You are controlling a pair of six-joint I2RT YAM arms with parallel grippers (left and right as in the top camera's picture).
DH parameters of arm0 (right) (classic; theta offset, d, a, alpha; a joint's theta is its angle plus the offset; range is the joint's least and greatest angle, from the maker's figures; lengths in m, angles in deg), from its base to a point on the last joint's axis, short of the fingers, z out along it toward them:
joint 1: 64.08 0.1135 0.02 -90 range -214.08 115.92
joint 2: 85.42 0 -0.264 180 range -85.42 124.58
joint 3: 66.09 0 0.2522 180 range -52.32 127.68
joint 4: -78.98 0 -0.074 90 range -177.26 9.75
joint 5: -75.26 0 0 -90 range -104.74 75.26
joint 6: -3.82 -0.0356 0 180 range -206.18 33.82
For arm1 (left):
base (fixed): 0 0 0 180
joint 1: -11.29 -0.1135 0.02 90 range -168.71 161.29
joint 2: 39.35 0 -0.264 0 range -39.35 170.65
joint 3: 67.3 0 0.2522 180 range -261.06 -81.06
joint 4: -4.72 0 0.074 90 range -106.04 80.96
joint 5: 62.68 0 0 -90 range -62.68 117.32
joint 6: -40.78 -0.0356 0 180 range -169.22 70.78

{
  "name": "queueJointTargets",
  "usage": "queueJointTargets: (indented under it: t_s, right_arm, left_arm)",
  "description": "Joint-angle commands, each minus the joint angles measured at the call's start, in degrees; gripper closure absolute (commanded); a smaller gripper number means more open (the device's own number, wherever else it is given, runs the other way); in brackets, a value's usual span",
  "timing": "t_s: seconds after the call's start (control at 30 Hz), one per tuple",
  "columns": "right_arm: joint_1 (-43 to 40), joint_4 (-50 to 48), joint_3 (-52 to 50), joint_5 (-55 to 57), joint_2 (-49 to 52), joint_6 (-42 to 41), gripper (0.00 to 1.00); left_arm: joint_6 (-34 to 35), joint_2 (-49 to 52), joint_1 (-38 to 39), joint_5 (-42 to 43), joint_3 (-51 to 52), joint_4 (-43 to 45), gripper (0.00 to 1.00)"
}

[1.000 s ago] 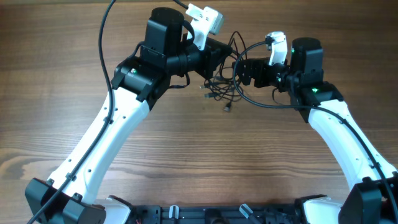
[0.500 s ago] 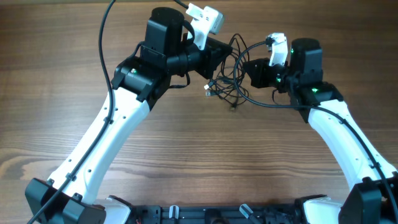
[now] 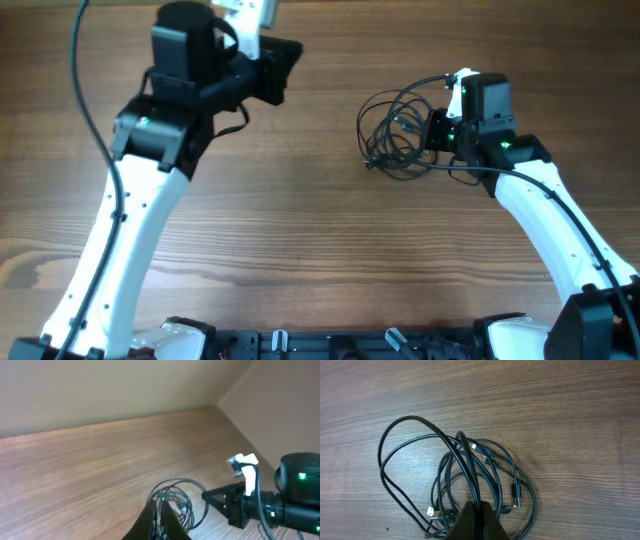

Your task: Untangle cables

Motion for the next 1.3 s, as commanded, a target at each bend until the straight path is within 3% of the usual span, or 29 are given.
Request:
queueJointTargets:
  t_s: [0.0,0.07,0.13,0.33,0.53,0.8,0.93,1.07,1.27]
  right_arm:
    - [-0.13,-1.44,-0.11,-6.08,0.57,-0.87,0.96]
    - [-0.13,-3.17,-0.11,-11.52,0.15,-0.87,0.96]
    - [-0.15,-6.43,0.02,-20.5,-1.68,-0.92,0.96]
    - [-0.15,-6.51,0.81,-22.73,-10.4,-1.07,0.96]
    - [-0.15,-6.8,0.81,-22.08,-17.57,-1.55,0.96]
    - [-0.15,-7.5,0.81,-21.62,-19.21,-2.58,0.96]
    - [-0.15,-8.52,0.81,-21.62,-19.21,-4.0,0.96]
    - [-0.15,-9.33,0.81,-21.4,-19.21,-5.11,0.96]
    - [-0.15,-9.33,0.81,-20.31,-19.21,-5.35,0.96]
  left_arm:
    - [-1.95,-0.59,-1.16,-0.35,-0.13,-3.82,0.87]
    - [-2.73,-0.09,-1.16,-0.35,-0.13,-5.46,0.77]
    - [-2.73,1.18,-1.16,-0.33,-0.13,-6.86,0.55]
    - [-2.73,5.57,-1.14,0.24,-0.09,-7.34,0.39]
    - [-3.32,13.25,-0.5,8.13,-0.07,-7.74,0.39]
    - [-7.5,21.59,3.87,15.63,-0.02,-7.63,0.4]
    - [-9.27,21.97,5.22,15.54,-0.02,-7.72,0.4]
    - [-10.29,21.97,5.33,15.56,-0.02,-8.04,0.48]
    - [-10.25,21.97,5.35,15.58,-0.02,-9.81,0.48]
